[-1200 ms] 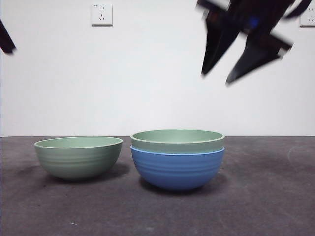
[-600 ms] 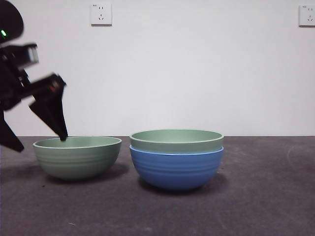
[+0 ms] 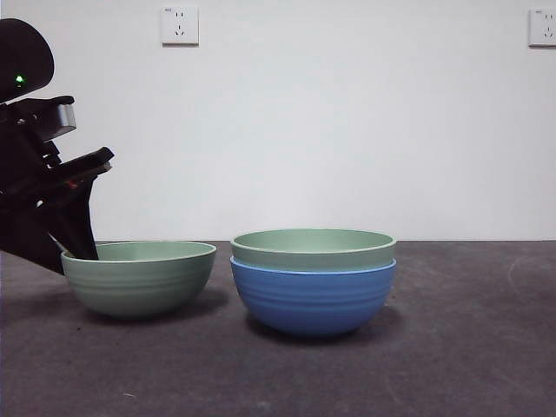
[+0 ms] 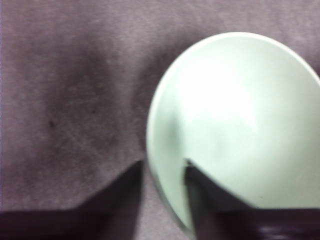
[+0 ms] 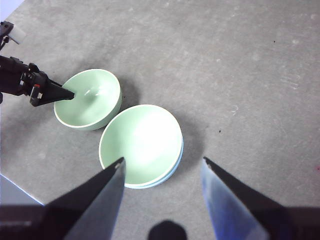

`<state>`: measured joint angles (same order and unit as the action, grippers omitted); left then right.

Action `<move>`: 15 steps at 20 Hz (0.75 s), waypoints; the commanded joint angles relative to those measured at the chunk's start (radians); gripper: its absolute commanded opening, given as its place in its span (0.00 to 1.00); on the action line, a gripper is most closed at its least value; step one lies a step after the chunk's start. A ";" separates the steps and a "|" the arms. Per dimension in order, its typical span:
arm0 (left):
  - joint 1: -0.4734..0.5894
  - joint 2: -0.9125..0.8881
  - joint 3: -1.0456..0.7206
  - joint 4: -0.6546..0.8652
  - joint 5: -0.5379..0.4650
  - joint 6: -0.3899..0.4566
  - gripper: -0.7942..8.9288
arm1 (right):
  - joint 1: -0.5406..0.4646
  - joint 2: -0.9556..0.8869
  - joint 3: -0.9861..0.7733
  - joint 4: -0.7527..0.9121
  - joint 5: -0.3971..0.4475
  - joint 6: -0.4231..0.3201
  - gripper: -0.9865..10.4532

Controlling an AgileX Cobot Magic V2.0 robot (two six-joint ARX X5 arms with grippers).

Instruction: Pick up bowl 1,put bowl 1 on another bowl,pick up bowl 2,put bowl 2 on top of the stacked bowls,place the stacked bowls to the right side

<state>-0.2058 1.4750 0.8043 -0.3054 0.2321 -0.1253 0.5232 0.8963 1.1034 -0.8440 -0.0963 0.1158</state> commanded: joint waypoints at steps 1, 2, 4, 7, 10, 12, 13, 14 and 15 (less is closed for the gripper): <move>-0.004 0.003 0.003 0.014 0.007 -0.016 0.07 | 0.000 0.000 0.000 0.001 0.002 -0.001 0.31; -0.004 0.003 0.003 0.018 0.006 -0.028 0.07 | 0.000 0.000 0.000 -0.004 0.002 -0.001 0.31; -0.004 0.002 0.003 0.026 0.008 -0.034 0.07 | 0.000 0.000 0.000 -0.017 0.002 -0.001 0.31; -0.011 -0.013 0.013 0.010 0.011 -0.040 0.07 | 0.000 0.000 0.000 -0.034 0.002 -0.002 0.31; -0.045 -0.050 0.073 -0.051 0.011 -0.040 0.07 | 0.000 0.000 0.000 -0.034 0.002 -0.002 0.31; -0.092 -0.065 0.165 -0.116 0.011 -0.039 0.07 | 0.000 0.000 0.000 -0.034 0.002 -0.001 0.31; -0.119 -0.065 0.222 -0.159 0.011 -0.034 0.07 | 0.000 0.000 0.000 -0.035 0.002 -0.001 0.31; -0.148 -0.065 0.278 -0.191 0.006 -0.028 0.07 | 0.000 0.000 0.000 -0.038 0.002 -0.001 0.31; -0.178 -0.064 0.326 -0.206 0.003 -0.027 0.07 | 0.000 0.000 0.000 -0.043 0.002 -0.001 0.31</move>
<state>-0.3782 1.4117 1.1248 -0.5125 0.2344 -0.1581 0.5232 0.8963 1.1034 -0.8886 -0.0963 0.1158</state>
